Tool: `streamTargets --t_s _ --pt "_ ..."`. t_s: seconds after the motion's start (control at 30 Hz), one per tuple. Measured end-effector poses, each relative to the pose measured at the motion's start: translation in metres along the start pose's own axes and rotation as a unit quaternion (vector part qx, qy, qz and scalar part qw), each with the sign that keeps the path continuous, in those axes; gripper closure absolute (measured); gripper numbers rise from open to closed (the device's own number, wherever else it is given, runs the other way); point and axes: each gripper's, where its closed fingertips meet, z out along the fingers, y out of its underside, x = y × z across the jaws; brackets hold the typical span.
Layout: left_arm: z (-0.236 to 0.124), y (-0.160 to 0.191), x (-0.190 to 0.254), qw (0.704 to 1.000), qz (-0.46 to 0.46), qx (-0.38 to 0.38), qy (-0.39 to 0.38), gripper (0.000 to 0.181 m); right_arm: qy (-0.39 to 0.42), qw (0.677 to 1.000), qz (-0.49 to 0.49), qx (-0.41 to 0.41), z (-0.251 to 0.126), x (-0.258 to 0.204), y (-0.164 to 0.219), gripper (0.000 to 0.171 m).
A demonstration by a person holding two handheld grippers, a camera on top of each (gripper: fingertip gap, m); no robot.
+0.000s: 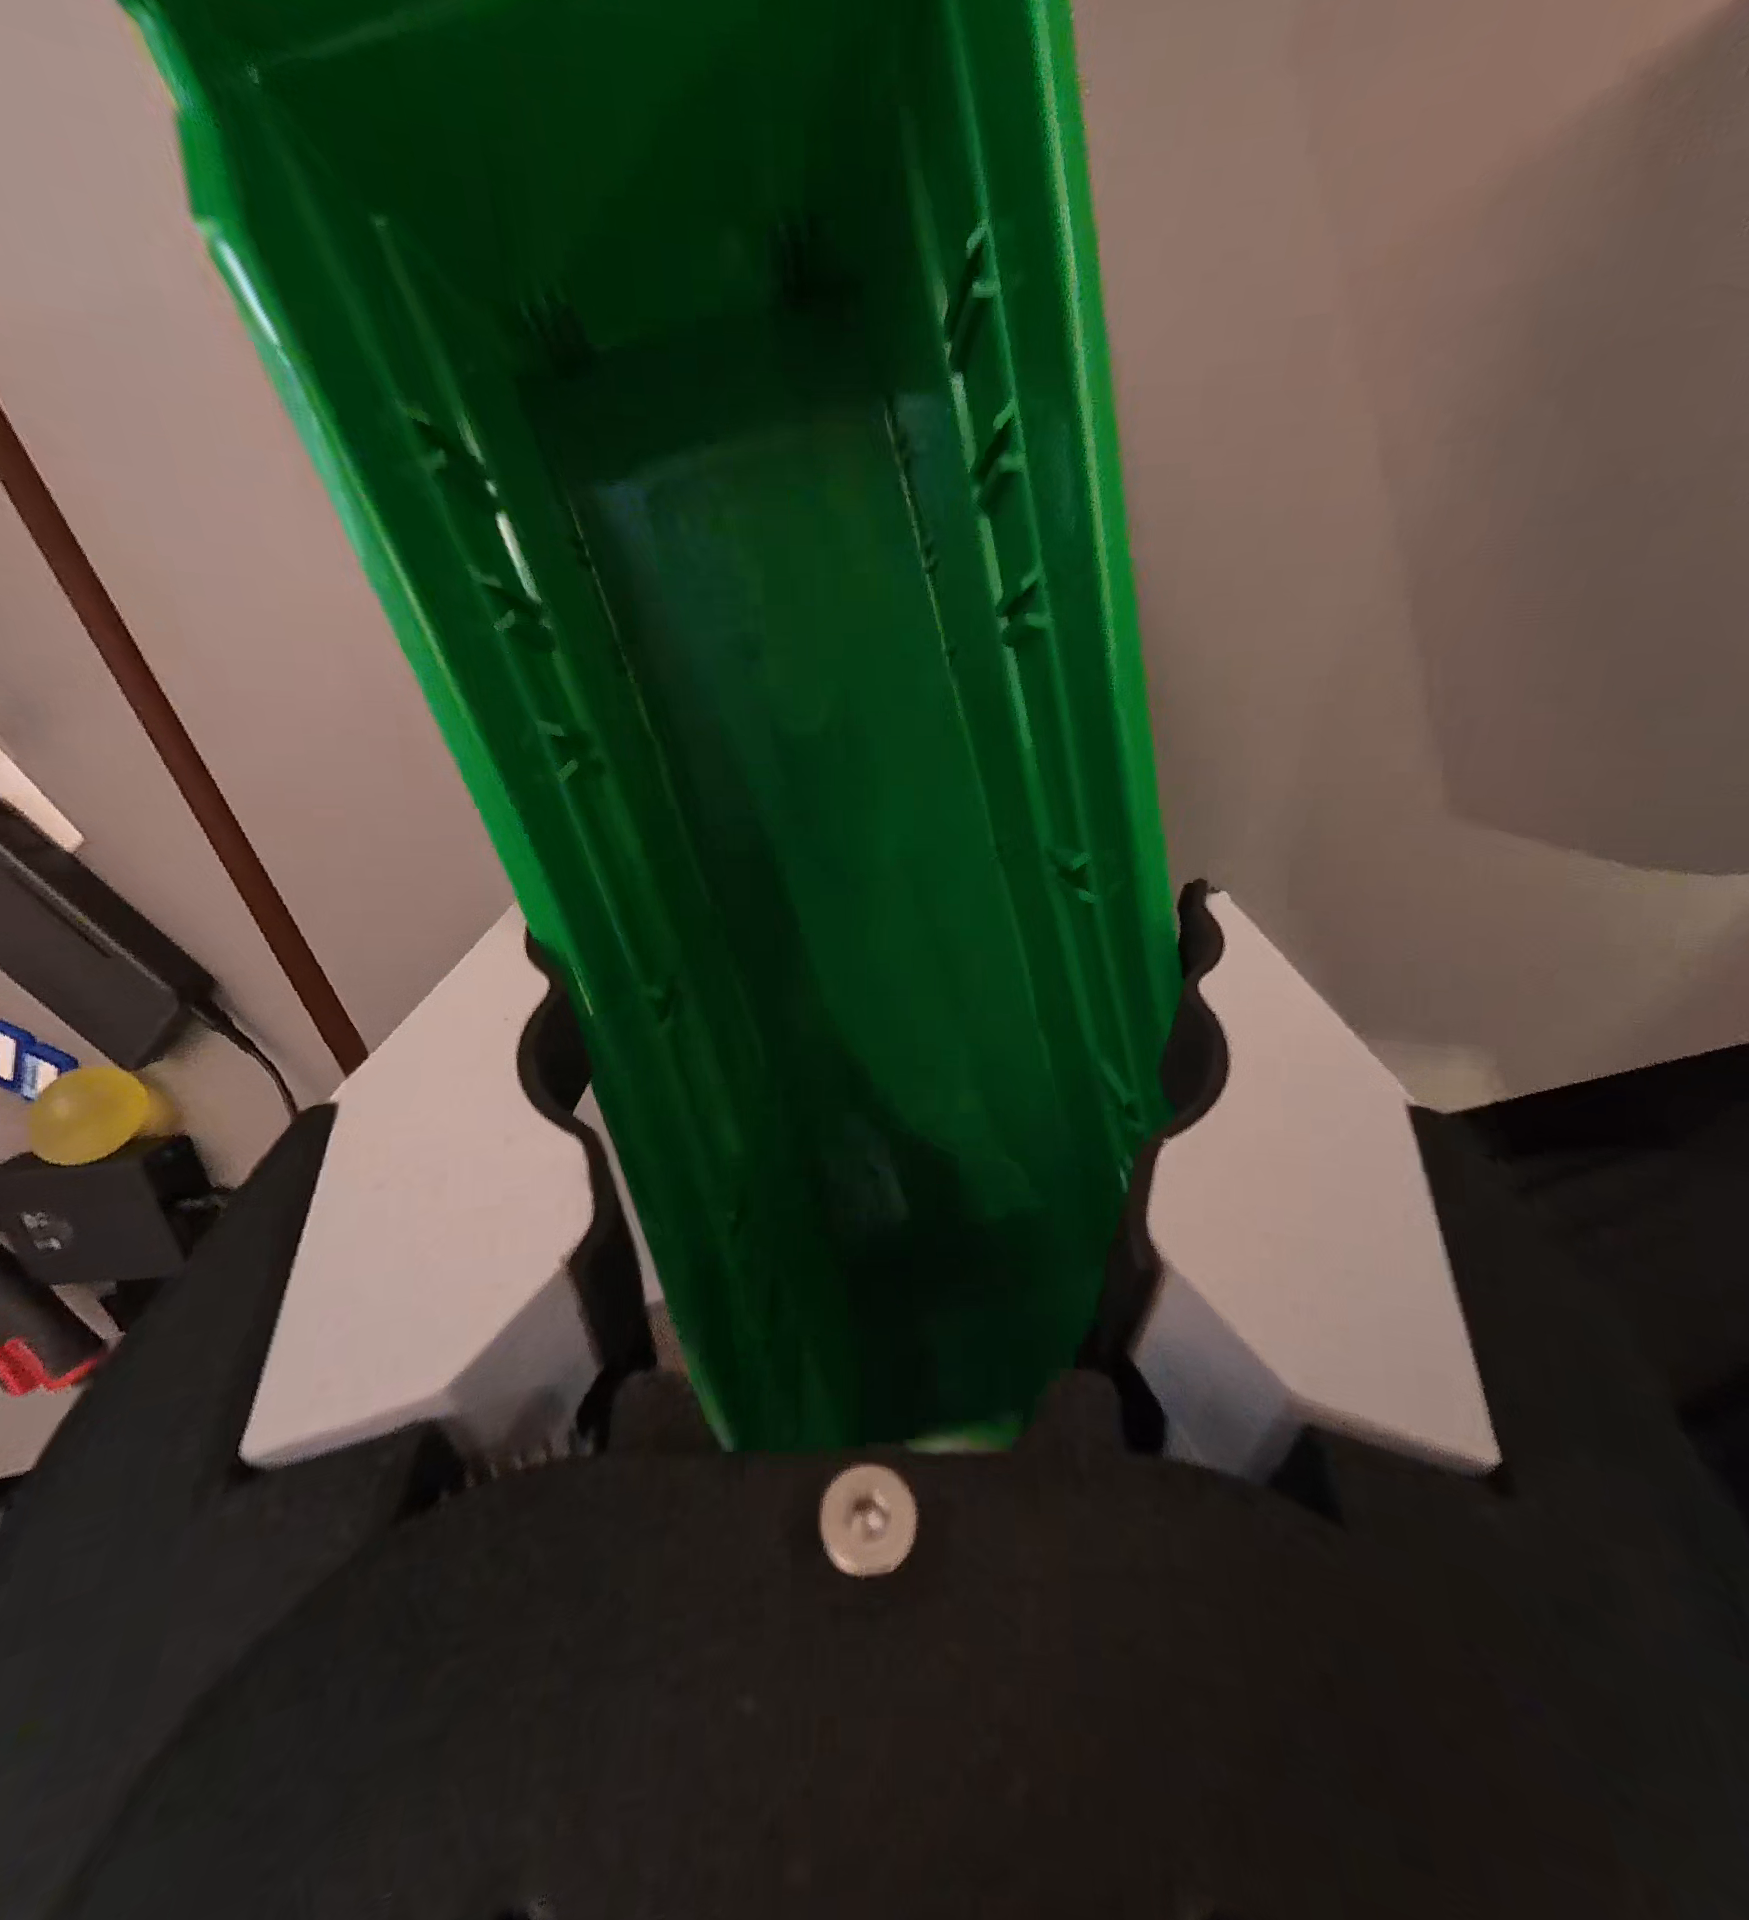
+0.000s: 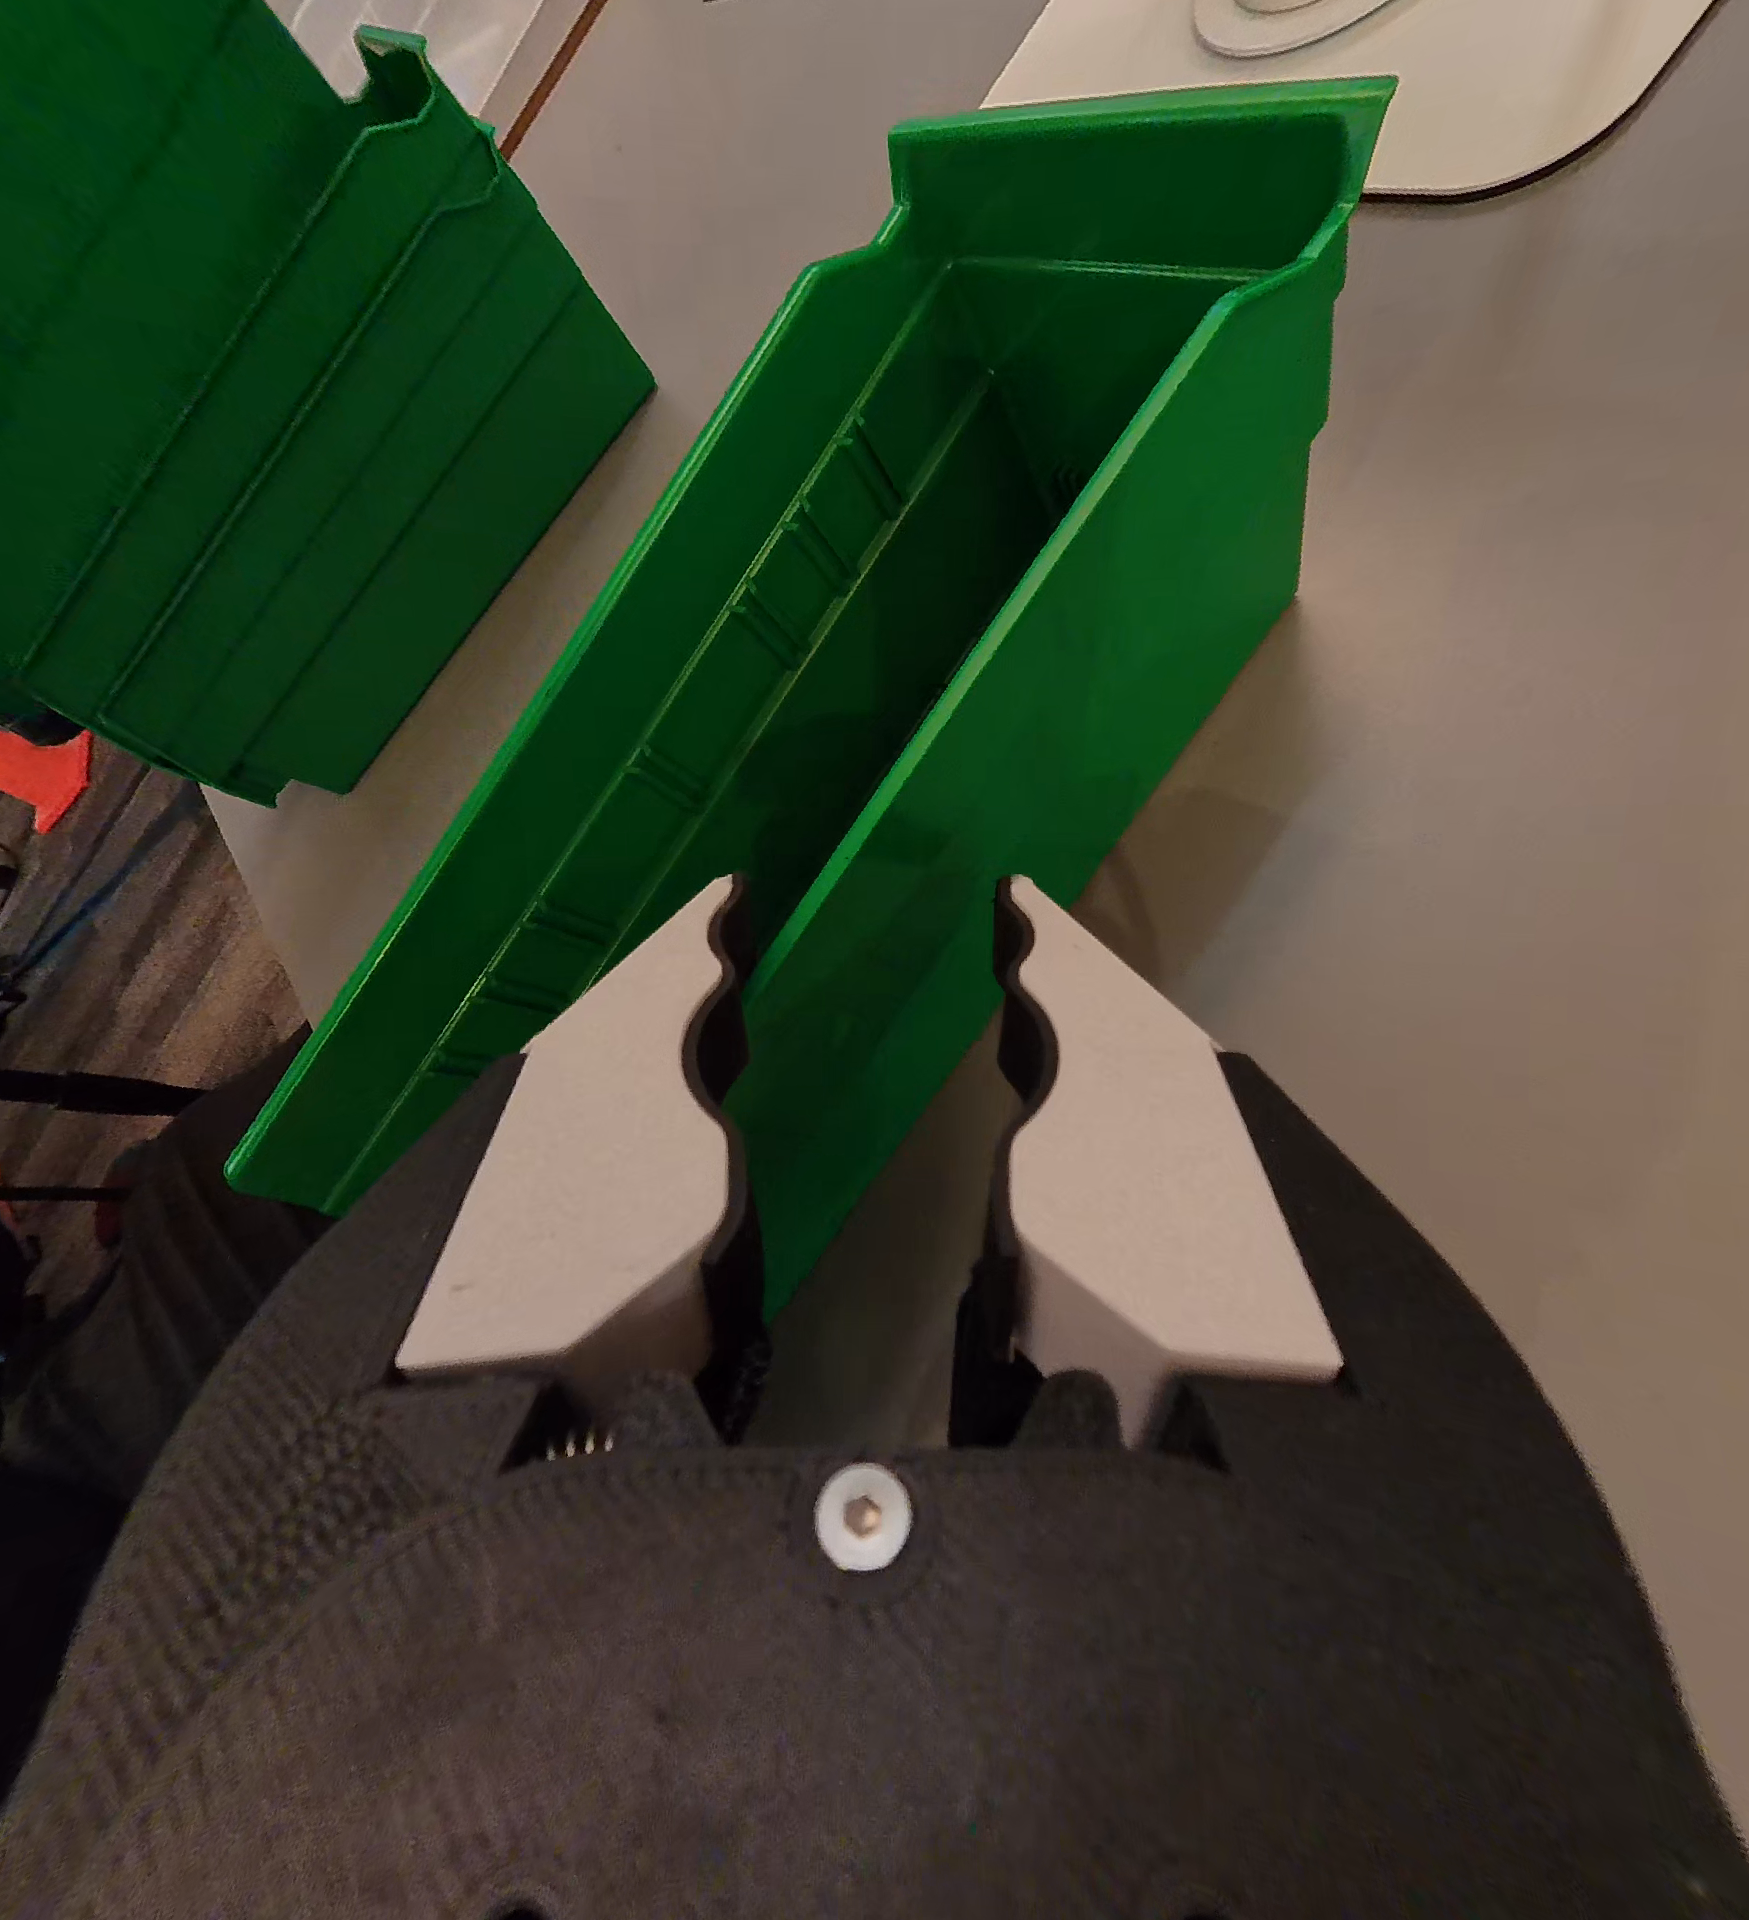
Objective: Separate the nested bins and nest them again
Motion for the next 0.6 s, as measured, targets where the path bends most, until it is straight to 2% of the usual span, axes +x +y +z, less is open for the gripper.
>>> streamTargets --t_s 0.37,0.6 --pt "0.043 -0.004 -0.002 0.999 0.0 -0.017 0.048 0.068 -0.004 1.0 0.004 0.001 0.0 0.001 0.0 0.124" --pt "0.067 -0.005 -0.004 0.997 -0.012 -0.003 0.075 0.059 -0.008 1.0 0.007 0.001 0.001 0.001 0.0 0.123"
